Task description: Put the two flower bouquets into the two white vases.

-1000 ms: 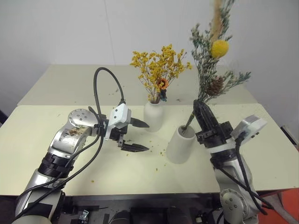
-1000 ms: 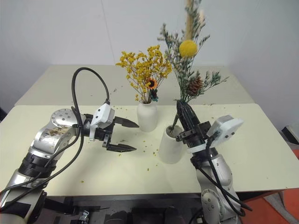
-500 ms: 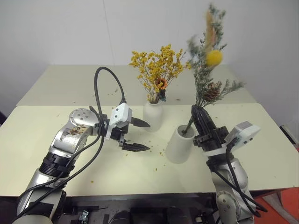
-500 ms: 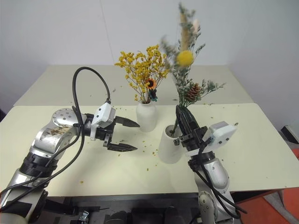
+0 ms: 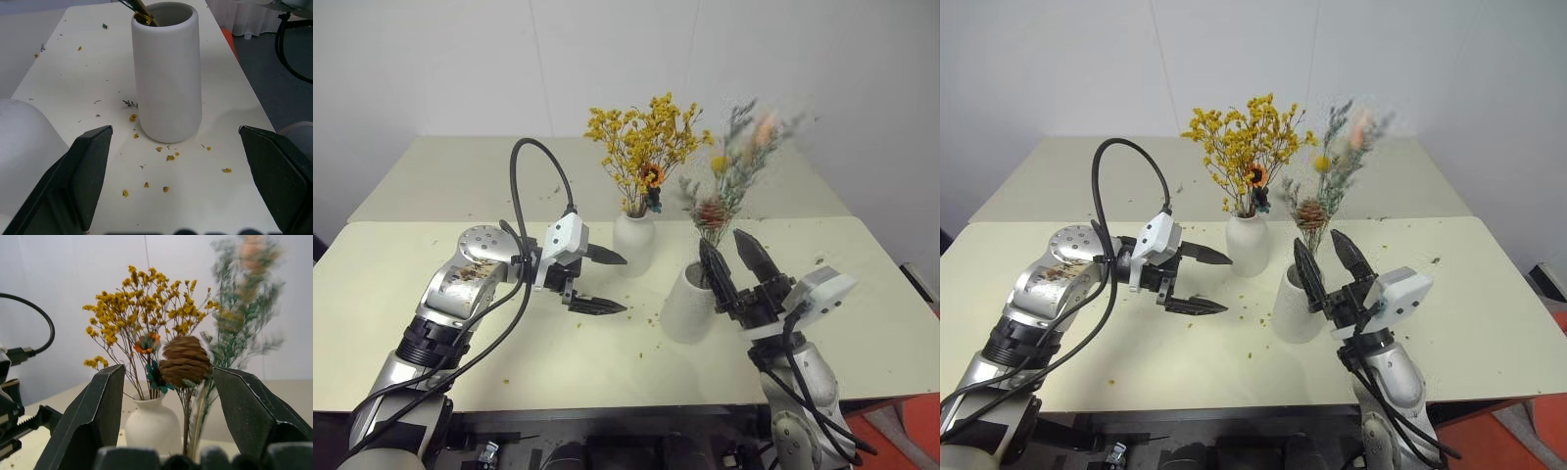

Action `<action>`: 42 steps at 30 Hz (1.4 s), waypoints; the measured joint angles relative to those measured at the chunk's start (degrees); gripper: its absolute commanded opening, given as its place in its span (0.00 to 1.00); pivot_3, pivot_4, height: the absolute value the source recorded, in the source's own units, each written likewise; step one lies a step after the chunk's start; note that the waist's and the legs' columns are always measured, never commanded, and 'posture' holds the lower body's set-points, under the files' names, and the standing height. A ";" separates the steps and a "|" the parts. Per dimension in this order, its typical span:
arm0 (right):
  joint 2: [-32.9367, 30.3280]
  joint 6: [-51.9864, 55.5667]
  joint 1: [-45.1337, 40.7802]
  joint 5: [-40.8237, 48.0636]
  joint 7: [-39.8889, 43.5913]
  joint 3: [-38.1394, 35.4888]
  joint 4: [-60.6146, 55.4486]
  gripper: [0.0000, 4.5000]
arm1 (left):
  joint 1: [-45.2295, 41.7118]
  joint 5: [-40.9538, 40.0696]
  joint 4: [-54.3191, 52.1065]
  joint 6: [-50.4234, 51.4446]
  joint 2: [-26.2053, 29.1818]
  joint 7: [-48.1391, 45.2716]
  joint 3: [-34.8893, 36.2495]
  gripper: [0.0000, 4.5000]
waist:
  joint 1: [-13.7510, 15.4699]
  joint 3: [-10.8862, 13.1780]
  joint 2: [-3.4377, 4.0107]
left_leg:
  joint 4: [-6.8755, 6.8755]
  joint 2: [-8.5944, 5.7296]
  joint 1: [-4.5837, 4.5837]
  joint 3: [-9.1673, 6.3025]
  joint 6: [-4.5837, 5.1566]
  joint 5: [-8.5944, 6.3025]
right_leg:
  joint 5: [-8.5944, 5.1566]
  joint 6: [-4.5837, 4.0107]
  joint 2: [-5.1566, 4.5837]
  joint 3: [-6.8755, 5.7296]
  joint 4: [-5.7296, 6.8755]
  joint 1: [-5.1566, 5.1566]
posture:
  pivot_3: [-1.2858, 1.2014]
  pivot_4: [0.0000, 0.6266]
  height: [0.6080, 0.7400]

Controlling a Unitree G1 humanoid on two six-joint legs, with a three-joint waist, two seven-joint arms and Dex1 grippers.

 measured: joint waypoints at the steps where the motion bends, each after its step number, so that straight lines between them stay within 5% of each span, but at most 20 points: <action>1: -0.10 -0.18 0.30 -0.09 0.00 0.00 -0.11 0.75 | -0.13 0.00 0.17 0.00 -0.06 -0.01 0.00 1.00 | 0.01 0.00 0.00 | 0.00 0.00 0.00 0.00 0.00 0.00 | 0.00 0.00 0.00 0.00 0.00 0.00 | 0.52 0.24 1.00; 13: -2.13 -2.24 8.49 1.16 0.18 -1.88 -5.00 0.75 | -1.45 0.04 1.96 -1.16 -0.43 -0.47 0.04 1.00 | 0.07 -0.01 -0.01 | 0.01 0.00 0.00 0.00 0.00 0.00 | -0.01 0.00 0.00 0.00 0.00 0.02 | 0.52 0.24 1.00; 20: -9.23 -0.67 15.11 9.88 2.39 -9.31 -8.65 0.75 | -1.62 0.01 2.25 -1.40 -0.36 -0.86 0.10 1.00 | 0.16 -0.01 -0.02 | 0.02 -0.01 0.14 0.01 0.00 0.00 | -0.02 0.01 -0.01 0.00 -0.01 0.16 | 0.52 0.24 1.00; 25: -23.97 4.93 18.14 18.78 7.55 -21.82 -9.30 0.75 | -0.05 -1.61 1.27 -0.87 1.67 -0.87 2.35 1.00 | -0.14 -0.01 -0.03 | -0.03 0.01 0.49 0.04 0.00 0.00 | -0.05 0.01 -0.01 0.04 -0.10 0.48 | 0.52 0.24 1.00; 32: -49.47 20.10 19.69 30.06 21.42 -44.87 0.30 0.75 | 7.69 -4.56 -3.15 0.59 12.54 -1.18 11.56 1.00 | 0.06 -0.01 -0.08 | -0.15 0.05 0.80 0.05 0.00 -0.01 | -0.29 -0.34 -0.04 -0.02 -0.26 0.86 | 0.52 0.24 1.00; 42: -59.52 27.01 19.21 26.82 44.57 -54.07 11.46 0.75 | 19.35 -9.18 -11.02 4.63 19.29 1.38 22.23 1.00 | 1.36 0.00 -0.12 | -0.11 0.04 0.62 0.08 -0.01 -0.01 | -0.29 -0.29 -0.10 -0.05 -0.52 0.81 | 0.52 0.24 1.00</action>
